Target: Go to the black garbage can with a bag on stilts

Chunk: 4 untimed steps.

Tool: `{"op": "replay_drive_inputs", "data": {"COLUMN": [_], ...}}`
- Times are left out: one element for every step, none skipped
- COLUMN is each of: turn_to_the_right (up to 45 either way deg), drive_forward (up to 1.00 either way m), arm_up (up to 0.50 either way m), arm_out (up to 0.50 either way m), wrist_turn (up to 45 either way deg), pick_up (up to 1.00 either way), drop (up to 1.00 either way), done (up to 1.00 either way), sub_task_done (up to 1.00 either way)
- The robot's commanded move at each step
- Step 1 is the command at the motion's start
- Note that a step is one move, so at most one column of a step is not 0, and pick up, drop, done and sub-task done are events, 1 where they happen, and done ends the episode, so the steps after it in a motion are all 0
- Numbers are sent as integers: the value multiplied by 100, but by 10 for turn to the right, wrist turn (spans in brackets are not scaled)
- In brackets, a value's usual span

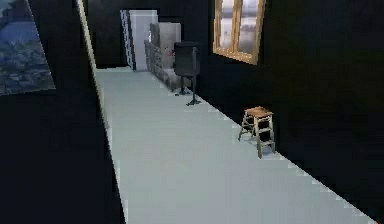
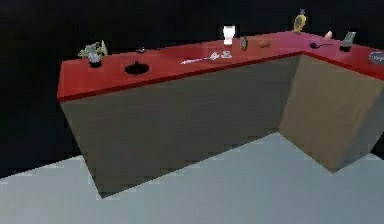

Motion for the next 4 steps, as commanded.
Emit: {"op": "replay_drive_inputs", "data": {"turn_to_the_right": [90,0,-180,0], "drive_forward": [0,85,0,100], "arm_up": [0,0,0,0], "arm_out": [0,0,0,0], "wrist_turn": [0,0,0,0], "pick_up": [0,0,0,0], "drop": [0,0,0,0], "done": [0,0,0,0], "sub_task_done": [0,0,0,0]}}
